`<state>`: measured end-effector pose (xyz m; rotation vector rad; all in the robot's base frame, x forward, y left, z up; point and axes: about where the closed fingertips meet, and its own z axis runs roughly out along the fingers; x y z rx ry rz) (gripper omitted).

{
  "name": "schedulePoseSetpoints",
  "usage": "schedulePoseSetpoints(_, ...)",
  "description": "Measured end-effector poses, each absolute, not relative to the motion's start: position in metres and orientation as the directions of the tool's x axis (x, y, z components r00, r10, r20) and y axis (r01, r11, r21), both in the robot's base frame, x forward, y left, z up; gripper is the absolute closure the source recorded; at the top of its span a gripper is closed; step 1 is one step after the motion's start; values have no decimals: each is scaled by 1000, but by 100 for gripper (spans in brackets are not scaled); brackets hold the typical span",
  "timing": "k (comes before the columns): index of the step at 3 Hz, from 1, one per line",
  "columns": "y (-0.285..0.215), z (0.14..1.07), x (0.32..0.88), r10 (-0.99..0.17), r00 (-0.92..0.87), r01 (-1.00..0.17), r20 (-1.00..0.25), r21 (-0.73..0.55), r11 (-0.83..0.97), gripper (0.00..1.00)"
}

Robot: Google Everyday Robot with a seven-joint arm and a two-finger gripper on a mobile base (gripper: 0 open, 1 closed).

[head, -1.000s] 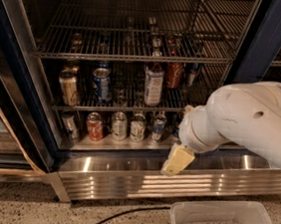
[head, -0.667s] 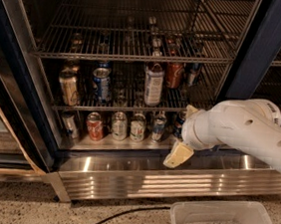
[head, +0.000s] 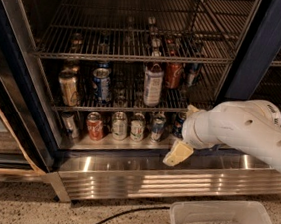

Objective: Pick coke can from middle shelf of fridge

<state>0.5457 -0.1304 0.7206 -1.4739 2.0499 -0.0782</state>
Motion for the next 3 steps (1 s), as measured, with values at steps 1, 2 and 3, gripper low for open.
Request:
schedulePoseSetpoints(1,-154,722,561,-837,-229,-795,-496,-402,455,0)
schedulePoseSetpoints(2,-173,725,584,-806,-232,-737,-544,-443,511,0)
schedulePoseSetpoints(3,-172,722,603,-780,-209,-723,-590,-444,529,0)
